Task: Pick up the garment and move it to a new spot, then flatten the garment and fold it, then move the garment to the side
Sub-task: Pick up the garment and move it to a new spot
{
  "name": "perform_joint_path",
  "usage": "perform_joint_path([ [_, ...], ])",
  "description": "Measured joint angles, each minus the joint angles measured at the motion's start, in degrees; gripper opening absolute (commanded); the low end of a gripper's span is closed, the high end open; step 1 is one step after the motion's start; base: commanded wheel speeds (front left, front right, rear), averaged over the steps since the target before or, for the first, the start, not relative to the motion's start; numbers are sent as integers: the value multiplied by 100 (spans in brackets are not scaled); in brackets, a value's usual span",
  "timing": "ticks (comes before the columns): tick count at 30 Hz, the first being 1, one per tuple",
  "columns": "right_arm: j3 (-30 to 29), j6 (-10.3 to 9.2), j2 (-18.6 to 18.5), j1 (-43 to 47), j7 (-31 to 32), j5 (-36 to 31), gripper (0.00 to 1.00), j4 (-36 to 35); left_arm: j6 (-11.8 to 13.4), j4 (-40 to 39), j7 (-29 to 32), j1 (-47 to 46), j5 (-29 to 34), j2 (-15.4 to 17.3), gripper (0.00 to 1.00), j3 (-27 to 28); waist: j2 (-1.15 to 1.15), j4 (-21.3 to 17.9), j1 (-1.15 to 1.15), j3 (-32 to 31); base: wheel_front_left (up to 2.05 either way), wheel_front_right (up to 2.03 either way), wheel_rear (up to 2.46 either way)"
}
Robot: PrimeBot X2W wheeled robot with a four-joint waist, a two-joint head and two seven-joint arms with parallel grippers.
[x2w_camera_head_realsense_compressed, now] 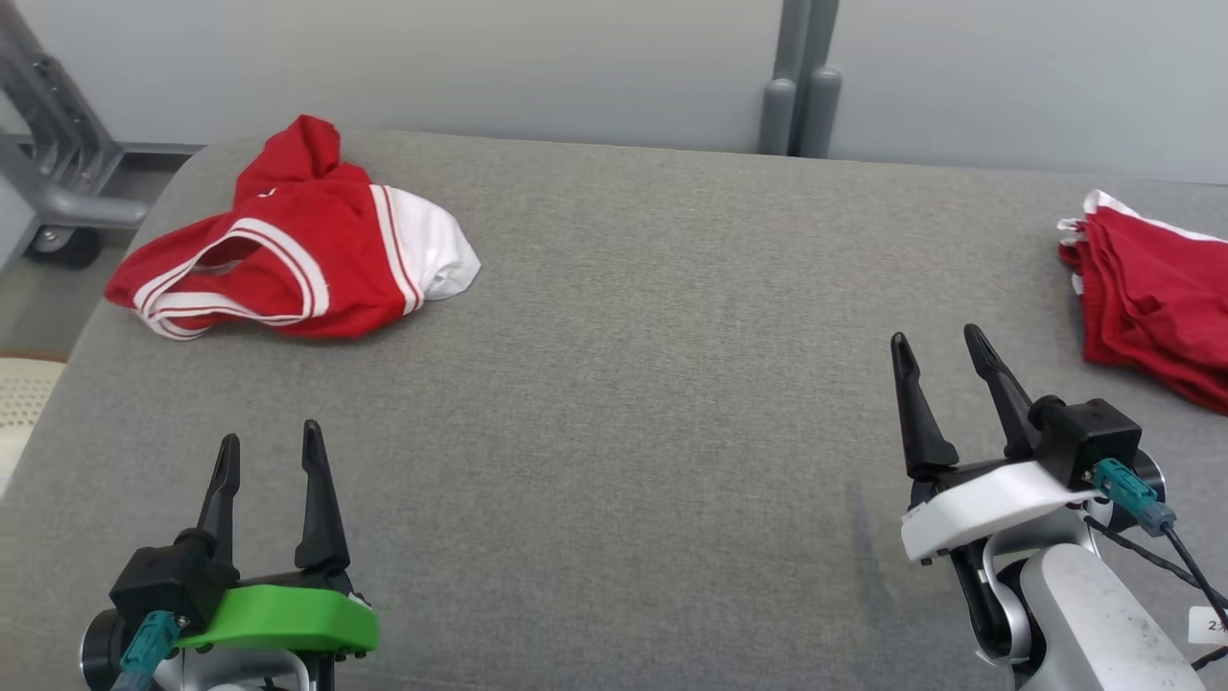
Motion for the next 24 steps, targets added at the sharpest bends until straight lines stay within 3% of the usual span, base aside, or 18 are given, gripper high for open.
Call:
perform_joint_path([
  [16, 153, 120, 68, 80, 0, -71, 100, 20, 0, 66, 0, 1, -1, 0, 100, -2, 0, 1201, 0, -130, 0, 0, 0],
  [24, 303, 210, 122, 77, 0, -152, 100, 68, 0, -2, 0, 14, 0, 2, 100, 136, 0, 1431, 0, -163, 0, 0, 0],
])
